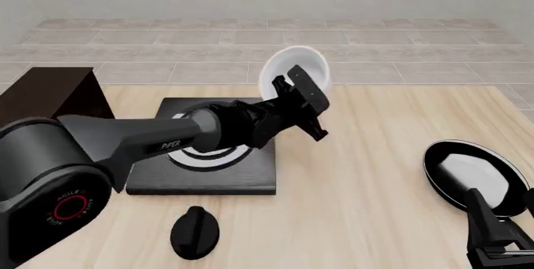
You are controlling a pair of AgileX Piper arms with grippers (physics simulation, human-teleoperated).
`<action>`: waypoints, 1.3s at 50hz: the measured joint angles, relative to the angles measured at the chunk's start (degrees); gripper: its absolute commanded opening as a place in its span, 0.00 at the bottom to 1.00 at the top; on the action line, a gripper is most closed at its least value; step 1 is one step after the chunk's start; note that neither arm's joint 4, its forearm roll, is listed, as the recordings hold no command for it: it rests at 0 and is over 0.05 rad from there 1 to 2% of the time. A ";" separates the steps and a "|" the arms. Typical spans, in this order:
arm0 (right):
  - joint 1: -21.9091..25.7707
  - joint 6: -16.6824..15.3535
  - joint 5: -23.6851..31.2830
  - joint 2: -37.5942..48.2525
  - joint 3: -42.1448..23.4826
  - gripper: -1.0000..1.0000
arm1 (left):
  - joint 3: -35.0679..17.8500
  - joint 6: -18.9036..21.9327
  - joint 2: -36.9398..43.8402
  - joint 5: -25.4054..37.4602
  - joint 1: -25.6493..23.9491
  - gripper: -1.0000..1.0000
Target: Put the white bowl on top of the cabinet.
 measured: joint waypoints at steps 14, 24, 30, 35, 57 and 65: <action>0.00 0.00 0.07 -0.05 -0.02 1.00 | 13.52 -1.92 -9.13 -7.26 0.40 0.00; 0.01 0.00 0.09 -0.06 -0.03 1.00 | 23.45 -2.74 -18.03 -10.22 2.72 0.00; 0.01 0.00 0.07 -0.05 -0.02 1.00 | 27.39 -3.04 -23.36 -9.56 5.12 0.00; 0.01 0.00 0.06 -0.04 -0.02 1.00 | 29.61 -3.68 -27.44 -7.71 8.08 0.00; 0.01 -0.01 0.05 -0.04 -0.01 1.00 | 36.33 -3.57 -39.65 2.92 24.76 0.00; 0.01 0.00 0.05 -0.03 -0.01 1.00 | 33.76 -2.74 -42.70 10.24 30.34 0.00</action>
